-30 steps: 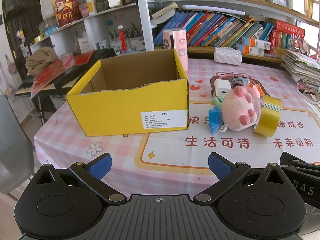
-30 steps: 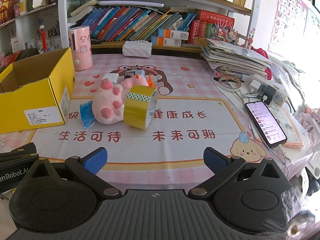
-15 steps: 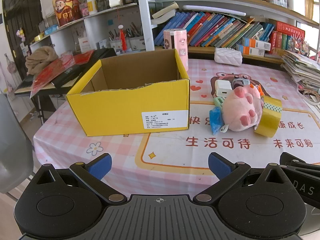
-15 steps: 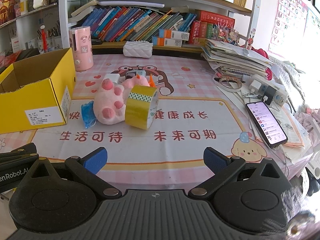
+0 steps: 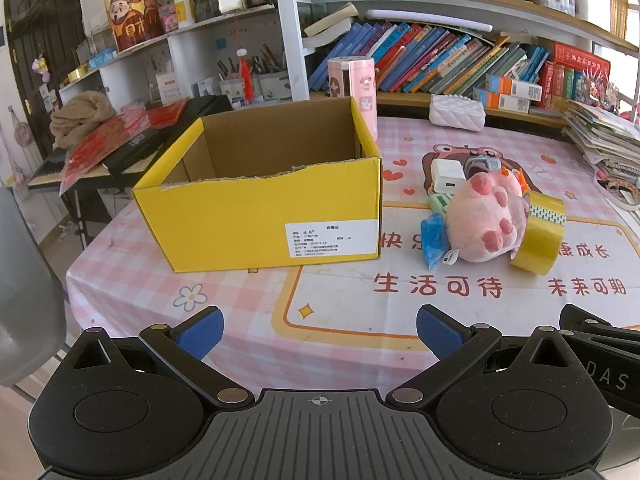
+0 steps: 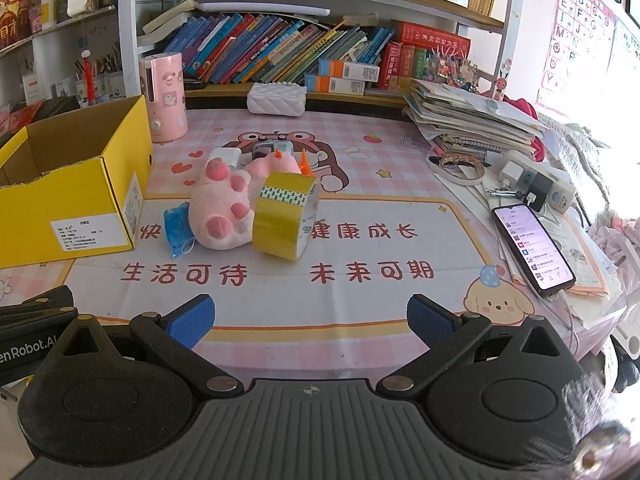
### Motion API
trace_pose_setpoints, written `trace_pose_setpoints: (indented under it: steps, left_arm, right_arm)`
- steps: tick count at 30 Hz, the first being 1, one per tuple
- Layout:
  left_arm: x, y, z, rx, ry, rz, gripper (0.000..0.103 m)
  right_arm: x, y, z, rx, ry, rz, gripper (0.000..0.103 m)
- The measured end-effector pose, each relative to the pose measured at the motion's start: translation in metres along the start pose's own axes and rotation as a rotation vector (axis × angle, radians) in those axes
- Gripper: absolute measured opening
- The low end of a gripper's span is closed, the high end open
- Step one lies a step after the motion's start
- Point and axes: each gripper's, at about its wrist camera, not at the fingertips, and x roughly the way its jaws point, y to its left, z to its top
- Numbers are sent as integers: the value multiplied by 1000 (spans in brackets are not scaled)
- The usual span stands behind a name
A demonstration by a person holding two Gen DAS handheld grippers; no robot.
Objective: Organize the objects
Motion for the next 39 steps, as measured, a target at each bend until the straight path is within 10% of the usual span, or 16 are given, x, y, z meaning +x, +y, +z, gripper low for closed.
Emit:
trace_pose_setpoints:
  steps: [39]
  left_arm:
    - [44, -18, 39, -109, 54, 12, 103]
  right_arm:
    - [65, -15, 55, -56, 14, 124, 101]
